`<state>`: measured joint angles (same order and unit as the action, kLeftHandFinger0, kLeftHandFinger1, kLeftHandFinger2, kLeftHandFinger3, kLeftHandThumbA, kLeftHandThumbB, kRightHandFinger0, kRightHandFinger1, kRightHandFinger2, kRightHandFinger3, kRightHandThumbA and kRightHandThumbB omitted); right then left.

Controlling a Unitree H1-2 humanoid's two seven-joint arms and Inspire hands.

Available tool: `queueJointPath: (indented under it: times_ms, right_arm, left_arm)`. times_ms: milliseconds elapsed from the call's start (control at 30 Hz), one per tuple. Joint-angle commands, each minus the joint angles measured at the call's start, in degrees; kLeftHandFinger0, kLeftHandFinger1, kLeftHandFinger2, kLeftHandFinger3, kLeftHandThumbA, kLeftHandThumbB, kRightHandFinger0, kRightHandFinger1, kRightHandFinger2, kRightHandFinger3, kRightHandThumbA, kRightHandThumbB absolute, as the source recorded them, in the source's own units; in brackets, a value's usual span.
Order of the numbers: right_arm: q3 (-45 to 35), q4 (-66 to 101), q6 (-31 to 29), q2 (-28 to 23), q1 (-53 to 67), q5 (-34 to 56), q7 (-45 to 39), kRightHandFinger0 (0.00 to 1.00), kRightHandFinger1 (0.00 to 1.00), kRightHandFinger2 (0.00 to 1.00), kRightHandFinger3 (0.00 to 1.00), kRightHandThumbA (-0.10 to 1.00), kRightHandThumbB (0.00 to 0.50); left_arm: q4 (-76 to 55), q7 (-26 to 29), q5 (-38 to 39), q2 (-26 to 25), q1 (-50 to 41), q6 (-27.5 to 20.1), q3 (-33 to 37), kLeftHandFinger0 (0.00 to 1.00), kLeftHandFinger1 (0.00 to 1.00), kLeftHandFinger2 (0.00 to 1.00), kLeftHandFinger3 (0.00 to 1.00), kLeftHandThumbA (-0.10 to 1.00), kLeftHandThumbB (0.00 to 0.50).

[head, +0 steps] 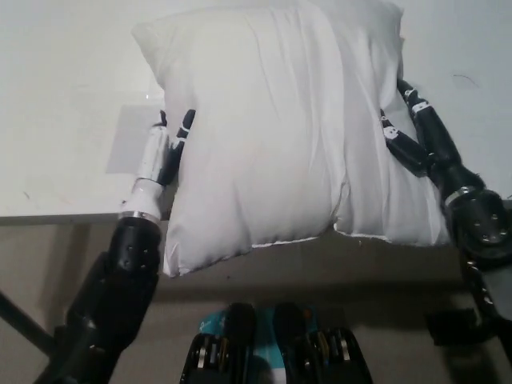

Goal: The robot uses both hands to lift the pillow and then drops it on the table

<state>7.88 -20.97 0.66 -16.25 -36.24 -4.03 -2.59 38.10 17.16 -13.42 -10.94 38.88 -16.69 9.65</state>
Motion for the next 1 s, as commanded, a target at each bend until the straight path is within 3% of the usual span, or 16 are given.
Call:
queueJointPath:
  times_ms: [0,67,133,200,267,333,367,400,467,533,567,700,800,900,967]
  right_arm:
    - [-0.29,7.13,3.03,-4.21,0.43,-1.99,-3.65,1.00,1.00,1.00,1.00,1.00,0.342]
    - [-1.62,11.20,4.79,-6.01,2.14,-1.11,-4.19,1.00,1.00,1.00,1.00,1.00,0.337]
    - [-2.93,15.65,5.66,-7.85,3.96,-0.88,-4.43,1.00,1.00,1.00,1.00,1.00,0.364]
    - [-4.47,19.44,5.61,-10.52,5.94,-1.37,-4.48,1.00,1.00,1.00,1.00,1.00,0.350]
    - [-5.87,20.69,6.58,-11.18,6.92,-0.01,-5.00,1.00,1.00,1.00,1.00,1.00,0.332]
    - [-6.81,21.27,6.49,-11.37,8.04,0.68,-5.28,1.00,1.00,1.00,1.00,1.00,0.345]
    - [-7.70,21.75,5.80,-11.62,8.96,1.73,-5.45,1.00,1.00,1.00,1.00,1.00,0.359]
    - [-8.54,22.37,5.09,-11.75,9.80,2.53,-5.54,1.00,1.00,1.00,1.00,1.00,0.423]
    - [-10.15,25.61,5.24,-11.40,11.77,3.02,-5.09,1.00,1.00,1.00,1.00,1.00,0.382]
    - [-11.02,27.08,4.72,-11.46,12.45,3.27,-5.16,1.00,1.00,1.00,1.00,1.00,0.383]
    - [-12.19,29.61,2.16,-11.03,14.22,4.49,-4.89,1.00,1.00,1.00,1.00,1.00,0.358]
    - [-13.66,37.64,2.17,-8.92,20.25,3.79,-3.60,1.00,1.00,1.00,1.00,1.00,0.433]
    - [-14.48,41.46,1.14,-7.39,24.81,3.13,-2.96,1.00,1.00,1.00,1.00,1.00,0.417]
    - [-15.52,43.35,-6.53,-4.29,34.11,0.36,-0.68,1.00,1.00,1.00,1.00,1.00,0.355]
    - [-15.81,41.48,-11.73,-2.43,37.89,-1.69,0.73,1.00,1.00,1.00,1.00,1.00,0.307]
  left_arm:
    - [-6.99,-2.72,-3.14,-3.66,0.28,3.09,-0.58,1.00,1.00,1.00,1.00,1.00,0.186]
    - [-10.13,-3.39,-2.32,-5.14,-1.16,3.82,-1.80,1.00,1.00,1.00,1.00,1.00,0.173]
    - [-11.80,-3.00,-0.98,-6.38,-2.29,1.56,-3.48,1.00,1.00,1.00,1.00,1.00,0.153]
    - [-14.54,-2.63,0.06,-7.49,-4.20,1.06,-5.47,1.00,1.00,1.00,1.00,1.00,0.201]
    - [-16.24,-2.98,0.68,-7.66,-5.46,0.63,-6.72,1.00,1.00,1.00,1.00,1.00,0.207]
    - [-18.01,-4.02,1.77,-7.71,-6.85,0.75,-7.75,1.00,1.00,1.00,1.00,1.00,0.225]
    - [-19.99,-4.28,1.82,-7.92,-7.94,1.22,-8.35,1.00,1.00,1.00,1.00,1.00,0.202]
    - [-21.55,-4.49,1.46,-8.17,-8.94,1.44,-8.83,1.00,1.00,1.00,1.00,1.00,0.208]
    - [-23.74,-4.67,0.96,-8.54,-10.56,0.22,-9.46,1.00,1.00,1.00,1.00,1.00,0.152]
    - [-25.45,-4.46,0.70,-8.16,-11.38,0.63,-10.05,1.00,1.00,1.00,1.00,1.00,0.163]
    - [-27.25,-3.87,2.92,-6.98,-12.92,-2.32,-11.21,1.00,1.00,1.00,1.00,1.00,0.129]
    - [-34.84,-4.13,4.90,-4.36,-19.33,-3.63,-12.38,1.00,1.00,1.00,1.00,1.00,0.152]
    - [-38.04,-4.67,5.88,-2.55,-23.40,-3.77,-12.47,1.00,1.00,1.00,1.00,1.00,0.198]
    - [-40.18,-4.11,5.06,0.15,-30.88,-7.22,-12.01,1.00,1.00,1.00,1.00,1.00,0.209]
    - [-40.65,-4.52,5.54,1.24,-33.49,-6.83,-12.00,1.00,1.00,1.00,1.00,1.00,0.257]
